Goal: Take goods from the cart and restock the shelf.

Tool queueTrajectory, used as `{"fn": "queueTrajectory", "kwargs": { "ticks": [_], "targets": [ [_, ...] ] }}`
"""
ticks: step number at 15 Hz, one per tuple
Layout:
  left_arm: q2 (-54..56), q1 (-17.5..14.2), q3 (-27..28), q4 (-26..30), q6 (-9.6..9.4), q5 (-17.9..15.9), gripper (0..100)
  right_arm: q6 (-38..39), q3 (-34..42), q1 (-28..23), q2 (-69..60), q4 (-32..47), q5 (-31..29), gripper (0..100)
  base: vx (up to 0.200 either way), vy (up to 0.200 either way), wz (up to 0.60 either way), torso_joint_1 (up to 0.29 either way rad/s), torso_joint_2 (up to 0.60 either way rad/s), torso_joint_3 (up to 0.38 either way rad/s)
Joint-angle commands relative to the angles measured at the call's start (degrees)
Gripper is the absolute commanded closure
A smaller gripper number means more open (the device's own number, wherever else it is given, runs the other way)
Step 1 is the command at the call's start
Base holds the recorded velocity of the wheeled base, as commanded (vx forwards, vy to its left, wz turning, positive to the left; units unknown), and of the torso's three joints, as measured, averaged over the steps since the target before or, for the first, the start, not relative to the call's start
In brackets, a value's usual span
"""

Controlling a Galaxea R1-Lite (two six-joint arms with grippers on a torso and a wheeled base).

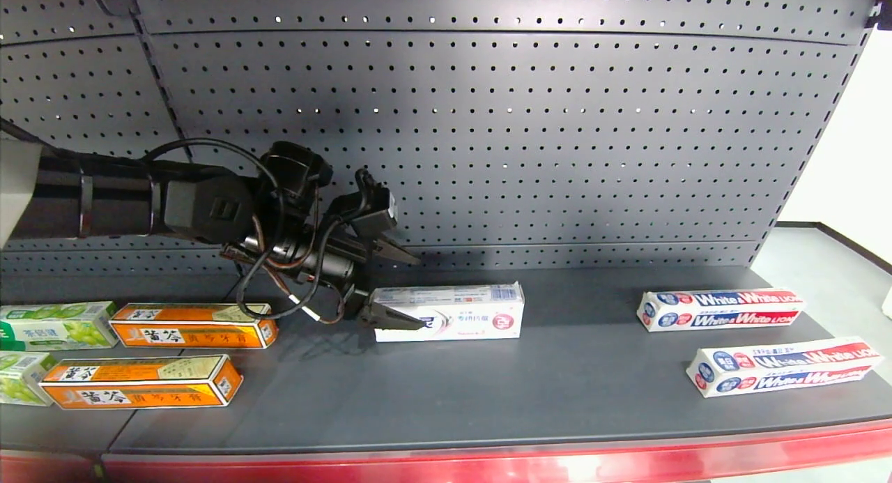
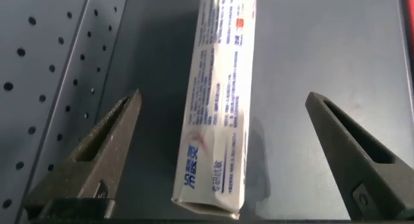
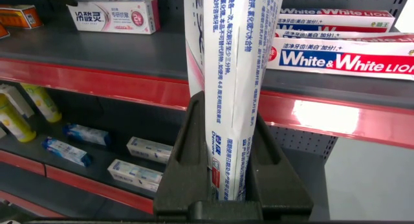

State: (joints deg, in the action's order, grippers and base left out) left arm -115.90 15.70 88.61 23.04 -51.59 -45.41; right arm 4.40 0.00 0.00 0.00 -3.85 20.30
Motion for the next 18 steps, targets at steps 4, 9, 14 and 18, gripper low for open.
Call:
{"fn": "queueTrajectory", "kwargs": {
  "ticks": [4, 9, 14, 18],
  "targets": [
    [-0.38, 0.12, -0.11, 0.51, 0.00, 2.43, 0, -0.01, 0.00, 0.00, 0.00, -0.01, 0.01, 100, 0.000, 0.000, 0.00, 0.000, 0.00, 0.000],
    [-1.44, 0.56, 0.07, 1.57, 0.09, 4.19, 0, -0.01, 0.00, 0.00, 0.00, -0.10, 0.01, 100, 0.000, 0.000, 0.00, 0.000, 0.00, 0.000],
    [-2.58, 1.00, 0.60, 1.74, 0.26, 4.63, 0, -0.01, 0.00, 0.00, 0.00, -0.10, 0.01, 100, 0.000, 0.000, 0.00, 0.000, 0.00, 0.000],
    [-3.64, 1.35, 1.12, 1.74, 0.35, 5.42, 0, -0.01, 0.00, 0.00, 0.00, -0.01, 0.01, 100, 0.000, 0.000, 0.00, 0.000, 0.00, 0.000]
  ]
}}
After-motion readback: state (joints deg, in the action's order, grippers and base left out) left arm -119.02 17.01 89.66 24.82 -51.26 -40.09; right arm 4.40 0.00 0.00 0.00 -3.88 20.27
